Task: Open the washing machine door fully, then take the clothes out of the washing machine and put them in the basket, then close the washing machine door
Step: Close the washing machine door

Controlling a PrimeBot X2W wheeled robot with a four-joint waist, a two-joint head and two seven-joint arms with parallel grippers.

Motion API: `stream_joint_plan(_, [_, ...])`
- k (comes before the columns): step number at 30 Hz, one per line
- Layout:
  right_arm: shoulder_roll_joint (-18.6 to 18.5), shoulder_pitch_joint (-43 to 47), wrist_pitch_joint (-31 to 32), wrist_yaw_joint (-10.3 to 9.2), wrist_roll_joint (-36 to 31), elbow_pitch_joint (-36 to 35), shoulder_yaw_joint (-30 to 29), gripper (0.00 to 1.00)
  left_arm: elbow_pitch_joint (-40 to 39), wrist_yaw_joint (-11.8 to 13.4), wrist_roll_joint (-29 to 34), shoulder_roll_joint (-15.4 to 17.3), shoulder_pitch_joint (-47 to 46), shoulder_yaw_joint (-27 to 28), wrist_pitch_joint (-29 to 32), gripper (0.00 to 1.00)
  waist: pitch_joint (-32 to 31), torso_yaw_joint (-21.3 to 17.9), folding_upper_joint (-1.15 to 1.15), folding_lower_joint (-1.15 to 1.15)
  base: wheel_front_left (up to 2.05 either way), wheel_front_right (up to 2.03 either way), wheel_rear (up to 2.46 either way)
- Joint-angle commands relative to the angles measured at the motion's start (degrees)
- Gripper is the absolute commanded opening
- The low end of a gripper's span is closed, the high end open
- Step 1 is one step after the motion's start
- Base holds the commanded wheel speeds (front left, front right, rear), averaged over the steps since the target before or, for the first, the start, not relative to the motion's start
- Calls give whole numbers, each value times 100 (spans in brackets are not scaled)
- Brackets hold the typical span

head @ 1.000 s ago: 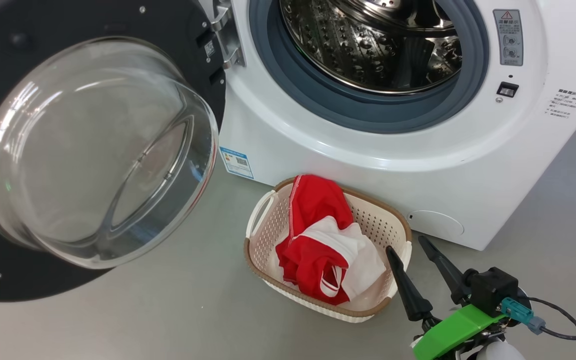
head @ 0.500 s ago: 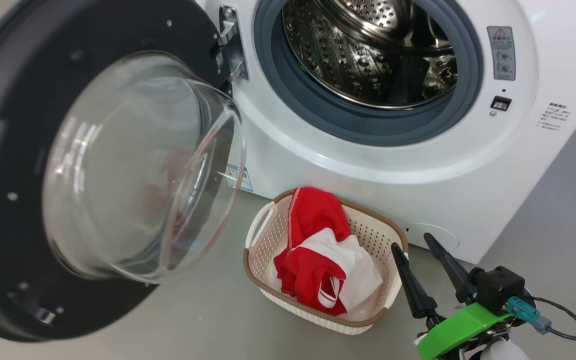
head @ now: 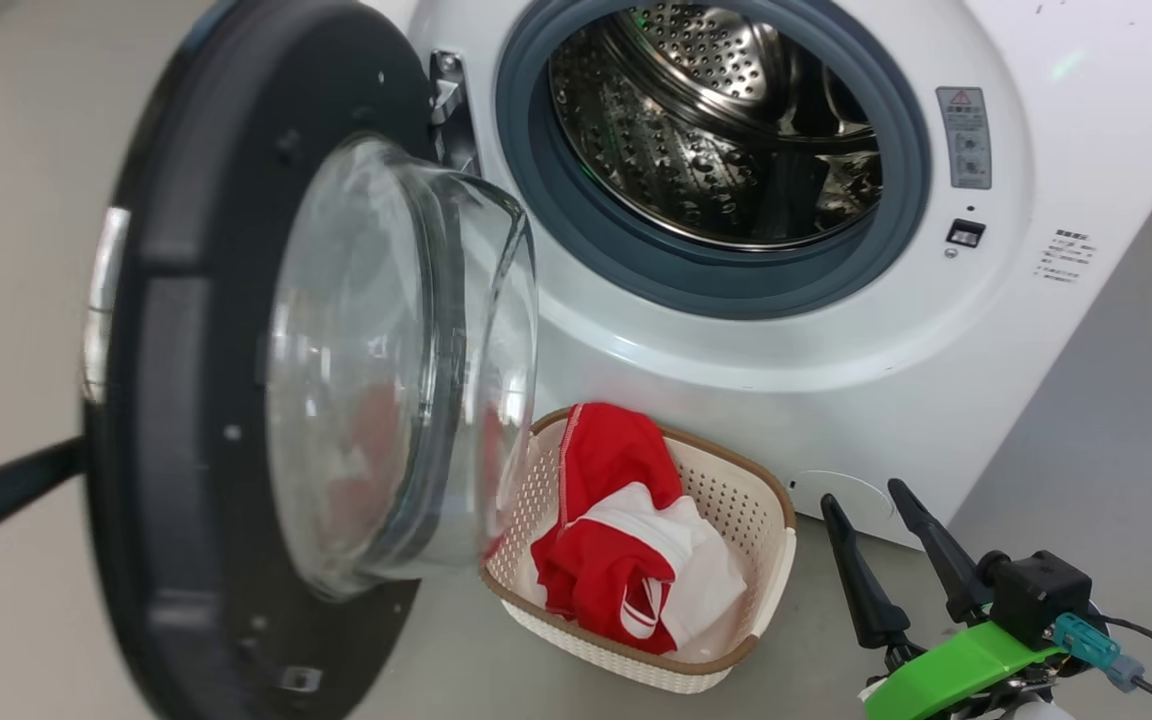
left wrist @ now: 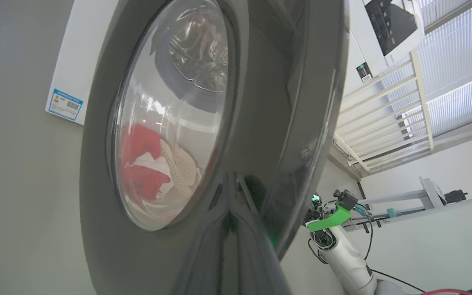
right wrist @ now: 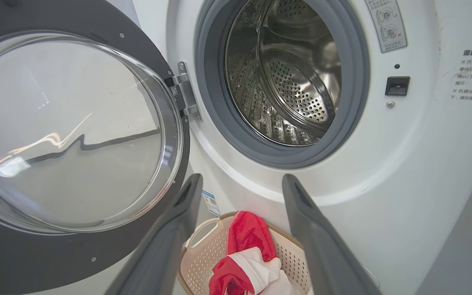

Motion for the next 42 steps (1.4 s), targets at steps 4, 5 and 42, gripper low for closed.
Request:
stream_joint_plan(4, [-19,38,-27,9,-27,-217,44,100,-815,-20,45,-143,-127,355,145,0,-26,-183,0,0,0,0,0])
stream_joint_plan(5, [-17,37,-27,9,-31,-229,33,100,-917,-20,58,-215,-132,358,184,0,-23,-226,0,0,0,0,0])
stream_joint_plan(42, [268,-248,-27,9,-244,-631,-372,100,-1328,-20,1200,-1119,-1497,-823,-772,0,942,-2496,0,0,0,0,0])
